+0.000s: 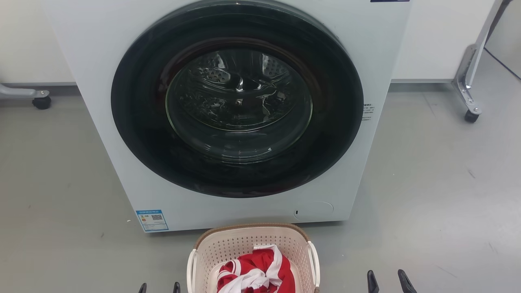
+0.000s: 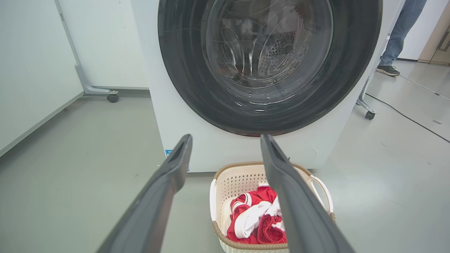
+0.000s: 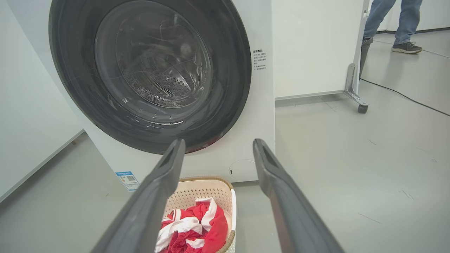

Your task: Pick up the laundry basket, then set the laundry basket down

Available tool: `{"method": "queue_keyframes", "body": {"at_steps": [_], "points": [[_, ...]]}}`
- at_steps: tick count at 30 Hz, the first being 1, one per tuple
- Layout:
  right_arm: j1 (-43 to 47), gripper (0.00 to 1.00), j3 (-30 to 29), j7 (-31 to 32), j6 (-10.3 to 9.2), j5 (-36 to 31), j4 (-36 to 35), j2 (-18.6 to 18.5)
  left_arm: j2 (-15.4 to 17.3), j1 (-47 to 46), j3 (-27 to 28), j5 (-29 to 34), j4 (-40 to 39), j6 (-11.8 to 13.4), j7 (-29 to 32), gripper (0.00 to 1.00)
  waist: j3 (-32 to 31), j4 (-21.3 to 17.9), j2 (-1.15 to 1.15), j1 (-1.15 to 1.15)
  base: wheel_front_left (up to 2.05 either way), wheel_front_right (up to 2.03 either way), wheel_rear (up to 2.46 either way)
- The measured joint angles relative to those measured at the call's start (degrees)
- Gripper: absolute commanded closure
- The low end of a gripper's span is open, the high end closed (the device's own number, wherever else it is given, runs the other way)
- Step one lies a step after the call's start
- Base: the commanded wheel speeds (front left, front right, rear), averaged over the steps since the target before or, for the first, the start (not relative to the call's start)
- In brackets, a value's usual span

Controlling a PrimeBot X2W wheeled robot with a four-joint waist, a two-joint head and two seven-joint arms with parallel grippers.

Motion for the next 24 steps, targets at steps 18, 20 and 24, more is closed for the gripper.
{"method": "queue_keyframes", "body": {"at_steps": [18,20,24], "points": [[0.3,1.0,-0.5,0.1,0.0,-0.3,1.0,0.2,-0.6,0.2,0.4,0.4,0.9,-0.1,0.1,1.0,-0.1,-0.3,0.0,0.0,0.0,0.0,0.0],[0.5,1.0,-0.4,0.2,0.0,-0.3,2.3,0.2,-0.6,0.5,0.3,0.4,2.1,-0.1,0.1,1.0,-0.1,-0.3,0.0,0.0,0.0,0.0,0.0],[1.1,1.0,-0.7,0.2,0.12,0.5,3.2,0.3,-0.7,0.9,0.5,-0.5,2.9,-0.3,0.3,1.0,0.0,-0.3,0.0,0.0,0.0,0.0,0.0]]}}
